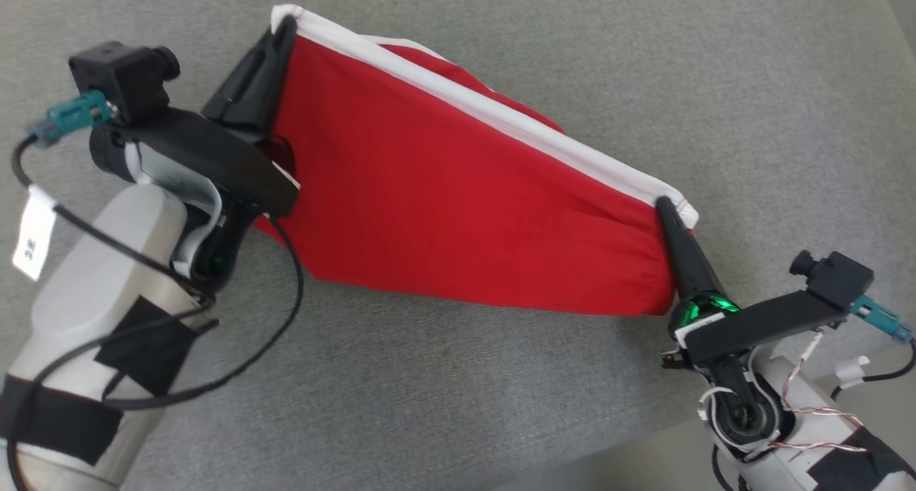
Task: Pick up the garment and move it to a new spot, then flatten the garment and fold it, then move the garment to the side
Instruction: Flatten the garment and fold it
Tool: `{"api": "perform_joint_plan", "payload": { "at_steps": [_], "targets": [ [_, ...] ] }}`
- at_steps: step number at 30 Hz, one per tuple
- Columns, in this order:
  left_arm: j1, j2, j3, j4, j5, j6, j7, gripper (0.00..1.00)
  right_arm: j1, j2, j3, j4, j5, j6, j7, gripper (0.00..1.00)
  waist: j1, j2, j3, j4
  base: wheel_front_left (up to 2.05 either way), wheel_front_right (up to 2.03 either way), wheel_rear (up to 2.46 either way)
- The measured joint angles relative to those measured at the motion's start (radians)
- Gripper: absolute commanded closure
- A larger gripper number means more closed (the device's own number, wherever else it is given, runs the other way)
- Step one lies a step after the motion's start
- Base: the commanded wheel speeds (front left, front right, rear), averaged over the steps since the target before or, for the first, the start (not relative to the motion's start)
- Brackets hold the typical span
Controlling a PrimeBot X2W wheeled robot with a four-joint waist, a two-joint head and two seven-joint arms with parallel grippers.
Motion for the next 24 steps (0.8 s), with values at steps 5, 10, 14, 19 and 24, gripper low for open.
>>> {"api": "perform_joint_plan", "payload": {
  "at_steps": [5,10,14,19,24],
  "targets": [
    [-0.056,-0.001,-0.001,0.084,0.026,-0.002,0.0,1.0,-0.019,0.04,-0.005,0.028,-0.012,0.001,0.0,1.0,-0.0001,-0.0001,0.018,-0.029,0.0,0.0,0.0],
    [-0.117,-0.001,-0.013,0.169,0.049,-0.003,0.01,1.0,-0.046,0.083,-0.01,0.049,-0.032,0.001,0.0,1.0,-0.0001,-0.0001,0.034,-0.054,0.0,0.0,0.0],
    [-0.144,-0.009,-0.028,0.239,0.062,-0.003,0.02,1.0,-0.069,0.105,-0.021,0.074,-0.051,0.001,0.0,1.0,-0.0001,0.0,0.046,-0.069,0.0,0.0,0.0],
    [-0.16,-0.028,-0.039,0.312,0.072,-0.003,0.027,1.0,-0.08,0.117,-0.03,0.105,-0.075,0.001,0.0,1.0,-0.0002,0.0,0.053,-0.076,0.0,0.0,0.0],
    [-0.183,-0.047,-0.042,0.36,0.073,-0.003,0.025,0.13,-0.095,0.122,-0.026,0.131,-0.094,0.001,0.0,0.63,-0.0001,-0.0001,0.054,-0.073,0.0,0.0,0.0]
  ]
}}
